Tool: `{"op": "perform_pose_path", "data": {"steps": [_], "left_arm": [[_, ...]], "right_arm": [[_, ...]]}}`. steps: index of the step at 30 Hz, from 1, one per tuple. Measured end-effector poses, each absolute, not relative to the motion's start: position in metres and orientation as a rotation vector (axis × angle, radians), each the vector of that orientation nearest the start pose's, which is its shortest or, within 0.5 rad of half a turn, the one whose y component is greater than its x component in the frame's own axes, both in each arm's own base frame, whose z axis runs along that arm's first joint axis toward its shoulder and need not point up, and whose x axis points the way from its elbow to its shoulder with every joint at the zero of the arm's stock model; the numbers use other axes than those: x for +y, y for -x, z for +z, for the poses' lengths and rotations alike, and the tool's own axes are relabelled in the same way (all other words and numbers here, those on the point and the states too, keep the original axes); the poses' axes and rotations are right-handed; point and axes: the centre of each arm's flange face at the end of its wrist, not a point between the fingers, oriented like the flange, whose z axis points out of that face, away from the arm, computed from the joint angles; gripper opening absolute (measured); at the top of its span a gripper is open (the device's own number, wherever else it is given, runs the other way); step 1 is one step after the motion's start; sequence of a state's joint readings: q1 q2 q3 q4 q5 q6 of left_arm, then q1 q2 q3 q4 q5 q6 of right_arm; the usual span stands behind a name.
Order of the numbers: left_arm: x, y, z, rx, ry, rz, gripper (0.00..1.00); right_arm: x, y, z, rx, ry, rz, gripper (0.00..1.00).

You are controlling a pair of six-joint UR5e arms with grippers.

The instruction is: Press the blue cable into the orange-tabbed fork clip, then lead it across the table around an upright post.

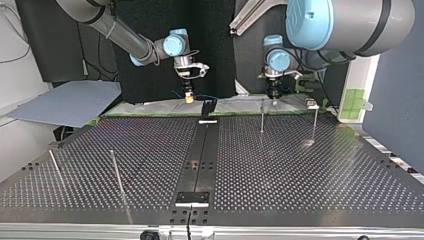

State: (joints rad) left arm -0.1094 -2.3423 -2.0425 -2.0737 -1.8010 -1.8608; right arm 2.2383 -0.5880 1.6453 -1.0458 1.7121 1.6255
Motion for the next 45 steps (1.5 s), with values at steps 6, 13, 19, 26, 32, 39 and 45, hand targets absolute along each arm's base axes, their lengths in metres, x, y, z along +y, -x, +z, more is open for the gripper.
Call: {"op": "perform_pose_path", "data": {"steps": [6,13,19,26,32,39,45], "left_arm": [[-0.157,-0.496,-0.017,1.701,0.338,-0.089,0.00],[-0.149,-0.502,-0.017,1.696,0.345,-0.074,0.00],[-0.148,-0.506,-0.033,1.719,0.332,-0.070,0.00],[-0.145,-0.523,-0.035,1.706,0.351,-0.080,0.00],[-0.139,-0.544,-0.027,1.688,0.380,-0.091,0.00],[-0.130,-0.553,-0.025,1.681,0.403,-0.087,0.00],[-0.124,-0.555,-0.024,1.678,0.414,-0.081,0.00]], "right_arm": [[-0.434,-0.490,-0.045,-0.970,-1.581,1.607,0.00],[-0.436,-0.487,-0.051,-0.974,-1.582,1.598,0.00],[-0.442,-0.484,-0.069,-0.994,-1.611,1.565,0.00],[-0.447,-0.484,-0.073,-1.008,-1.638,1.534,0.00],[-0.452,-0.487,-0.070,-1.007,-1.634,1.536,0.00],[-0.464,-0.493,-0.062,-1.005,-1.624,1.541,0.00],[-0.478,-0.499,-0.052,-1.005,-1.613,1.543,0.00]]}}
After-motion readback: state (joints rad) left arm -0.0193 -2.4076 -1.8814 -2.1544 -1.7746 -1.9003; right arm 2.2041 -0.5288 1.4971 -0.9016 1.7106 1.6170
